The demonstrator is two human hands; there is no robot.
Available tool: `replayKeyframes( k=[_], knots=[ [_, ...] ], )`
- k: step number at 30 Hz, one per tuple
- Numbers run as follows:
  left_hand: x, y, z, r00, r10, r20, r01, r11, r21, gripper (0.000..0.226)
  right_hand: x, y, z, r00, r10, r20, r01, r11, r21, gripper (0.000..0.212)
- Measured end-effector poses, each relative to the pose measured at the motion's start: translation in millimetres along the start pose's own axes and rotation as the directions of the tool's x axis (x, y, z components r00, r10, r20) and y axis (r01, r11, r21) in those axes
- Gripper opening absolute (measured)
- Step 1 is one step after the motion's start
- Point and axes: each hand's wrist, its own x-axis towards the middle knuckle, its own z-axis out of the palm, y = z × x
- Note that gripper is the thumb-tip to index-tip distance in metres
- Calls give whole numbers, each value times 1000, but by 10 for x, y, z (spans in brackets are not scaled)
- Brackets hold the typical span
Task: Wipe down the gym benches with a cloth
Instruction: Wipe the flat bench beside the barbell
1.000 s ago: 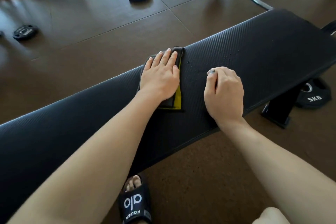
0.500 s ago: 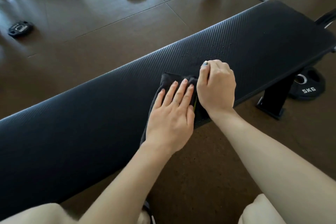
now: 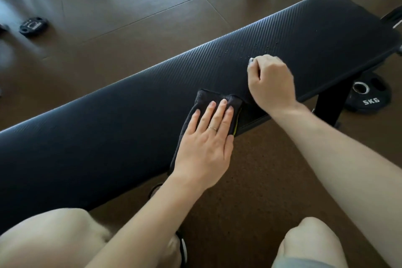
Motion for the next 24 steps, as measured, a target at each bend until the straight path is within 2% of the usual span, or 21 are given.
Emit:
replayKeyframes(
  k=[2,6,9,13,17,21,24],
  knots=[
    [225,-36,-20,999,24,-24,-24,1000,-10,60,11,228,-97,998,-59,20,61,993,-104,37],
    [907,-81,-69,997,37,-65,-40,998,-38,58,-50,377,-65,998,31,-47,-36,994,-101,34],
    [1188,-10,-121,998,27,-52,-29,999,-46,58,-43,367,-74,997,41,-64,-47,995,-88,37],
    [600,44,-34,995,75,-59,-76,997,-11,61,-92,421,-88,995,36,-94,-42,997,-59,36],
    [-24,-33,44,986,169,-8,-167,976,139,70,-86,414,-74,995,49,-86,-55,996,-65,39],
    [3,-262,38,951,290,109,-307,931,198,87,-75,424,-57,993,76,-94,-83,995,-63,41],
    [243,-374,-38,918,380,110,-395,892,218,75,-61,394,-38,990,90,-105,-98,993,-70,43]
  ],
)
